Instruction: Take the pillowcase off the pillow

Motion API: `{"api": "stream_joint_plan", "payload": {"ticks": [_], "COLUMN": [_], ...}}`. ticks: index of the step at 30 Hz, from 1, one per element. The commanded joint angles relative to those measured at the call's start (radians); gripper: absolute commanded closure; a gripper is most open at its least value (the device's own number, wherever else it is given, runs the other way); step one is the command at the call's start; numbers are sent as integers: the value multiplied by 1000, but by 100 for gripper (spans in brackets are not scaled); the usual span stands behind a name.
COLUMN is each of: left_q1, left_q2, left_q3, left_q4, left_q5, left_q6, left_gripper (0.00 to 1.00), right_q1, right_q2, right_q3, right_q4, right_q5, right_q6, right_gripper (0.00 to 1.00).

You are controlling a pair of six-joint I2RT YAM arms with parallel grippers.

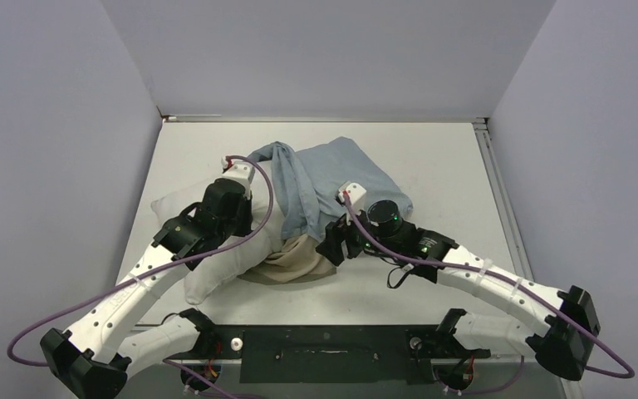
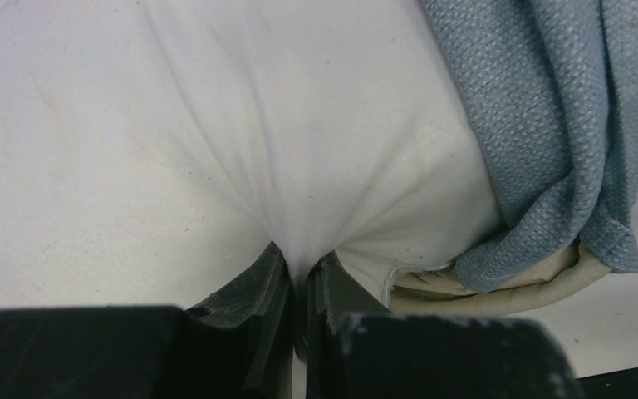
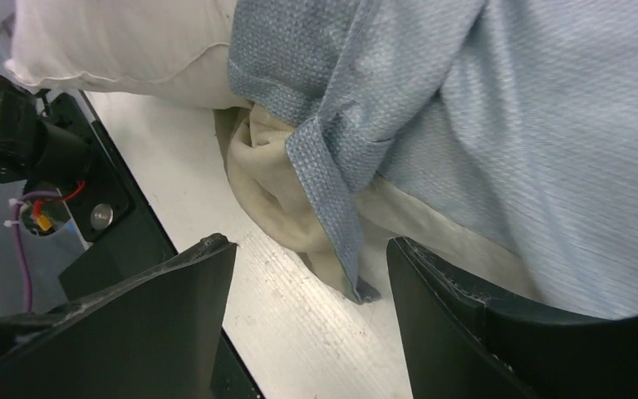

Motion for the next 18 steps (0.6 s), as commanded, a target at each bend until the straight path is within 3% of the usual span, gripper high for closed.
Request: {"api": "stream_joint_plan", "payload": {"ticks": [1, 6, 9, 11, 16, 18], "left_q1": [0, 0, 0, 1, 3, 3], "left_q2": [-2, -5, -15, -22, -43, -53], "left_q3": [93, 89, 84, 86, 106, 120], "left_q4": [152, 151, 148, 140, 95, 71], "left_q5": [57, 68, 68, 57, -11, -42], "left_q6": [-13, -19, -20, -19, 3, 18], "left_gripper": [100, 100, 100, 100, 100, 100], "right_q1": [26, 48, 48, 47, 24, -14], "right_q2": [92, 202, 267, 300, 308, 278], "right_q3": [-33, -22, -7, 3, 47, 65], "right_q4": [175, 242, 250, 243, 140, 80], "right_q5": [1, 26, 55, 55, 98, 128], "right_q6": [7, -14, -31, -41, -69, -85], "right_gripper": [31, 31, 37, 48, 91, 95]}}
